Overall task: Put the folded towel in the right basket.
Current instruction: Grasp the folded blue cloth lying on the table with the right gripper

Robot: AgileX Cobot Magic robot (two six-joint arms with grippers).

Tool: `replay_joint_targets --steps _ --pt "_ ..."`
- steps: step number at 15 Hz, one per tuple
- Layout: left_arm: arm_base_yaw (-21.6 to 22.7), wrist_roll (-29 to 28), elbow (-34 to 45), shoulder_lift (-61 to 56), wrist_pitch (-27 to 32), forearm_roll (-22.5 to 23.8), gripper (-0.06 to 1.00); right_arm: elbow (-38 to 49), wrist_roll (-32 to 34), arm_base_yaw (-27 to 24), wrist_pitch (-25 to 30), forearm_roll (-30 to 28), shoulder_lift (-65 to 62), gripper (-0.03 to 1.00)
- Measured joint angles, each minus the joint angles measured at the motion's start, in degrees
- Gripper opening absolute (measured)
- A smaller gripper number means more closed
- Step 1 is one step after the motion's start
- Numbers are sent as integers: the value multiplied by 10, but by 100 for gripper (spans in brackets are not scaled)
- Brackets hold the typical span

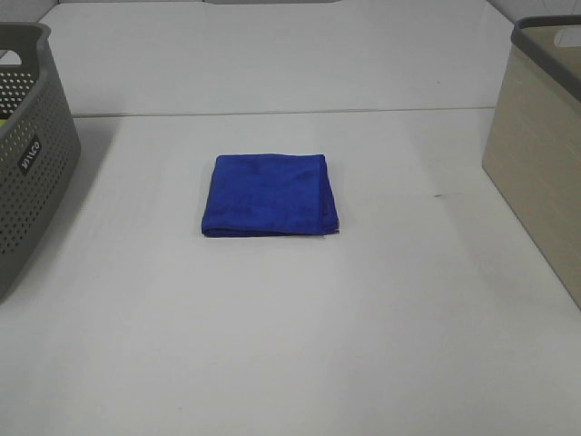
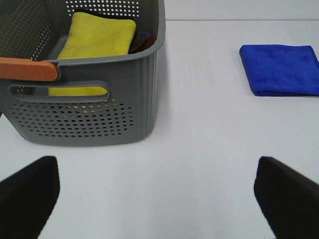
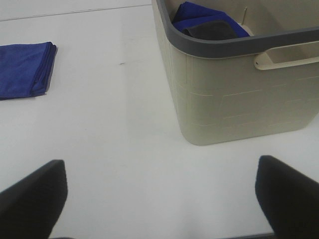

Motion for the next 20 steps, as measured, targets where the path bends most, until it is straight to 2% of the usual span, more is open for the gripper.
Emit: replay_joint_targets --steps 20 --pt "0 0 0 0 0 0 99 0 0 0 0 0 0 97"
